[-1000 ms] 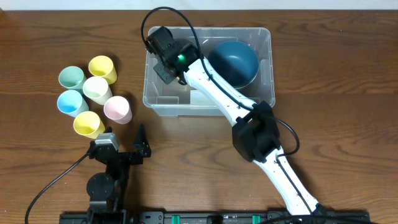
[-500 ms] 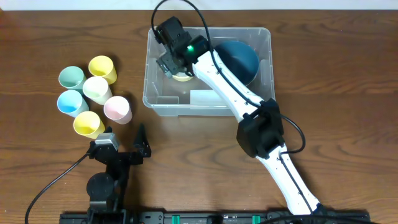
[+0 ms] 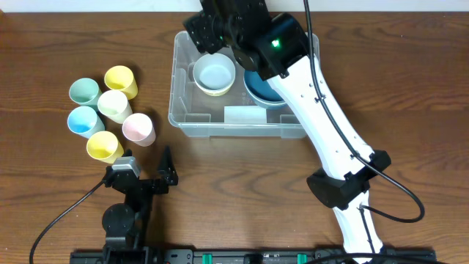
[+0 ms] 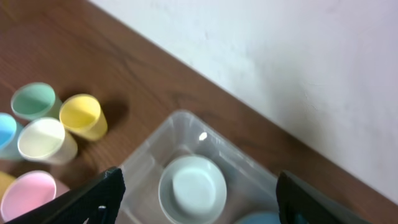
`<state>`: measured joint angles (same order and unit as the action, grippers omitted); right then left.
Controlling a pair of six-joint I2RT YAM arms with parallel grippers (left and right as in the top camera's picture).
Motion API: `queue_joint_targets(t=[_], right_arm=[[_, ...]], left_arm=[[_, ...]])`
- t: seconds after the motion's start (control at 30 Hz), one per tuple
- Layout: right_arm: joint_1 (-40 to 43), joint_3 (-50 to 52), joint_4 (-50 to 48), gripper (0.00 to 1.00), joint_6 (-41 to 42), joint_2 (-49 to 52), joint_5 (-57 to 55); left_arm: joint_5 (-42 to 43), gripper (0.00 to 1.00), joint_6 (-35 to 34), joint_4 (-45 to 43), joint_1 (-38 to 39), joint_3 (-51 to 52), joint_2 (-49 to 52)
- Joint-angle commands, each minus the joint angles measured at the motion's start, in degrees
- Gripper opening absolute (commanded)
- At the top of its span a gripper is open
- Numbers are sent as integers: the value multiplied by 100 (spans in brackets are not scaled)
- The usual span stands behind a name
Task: Pack container
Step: 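Withdraw the right arm to the right side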
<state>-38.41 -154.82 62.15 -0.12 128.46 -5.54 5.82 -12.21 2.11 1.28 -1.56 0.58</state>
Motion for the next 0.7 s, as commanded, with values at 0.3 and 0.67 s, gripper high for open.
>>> queue_joint_targets(t=[0.3, 0.67], right_arm=[[2177, 118, 837, 99, 1622, -175, -984], [4833, 136, 1676, 99, 2498, -166, 481]], left_arm=[[63, 98, 7, 140, 9, 131, -33], [59, 98, 7, 111, 7, 131, -33]])
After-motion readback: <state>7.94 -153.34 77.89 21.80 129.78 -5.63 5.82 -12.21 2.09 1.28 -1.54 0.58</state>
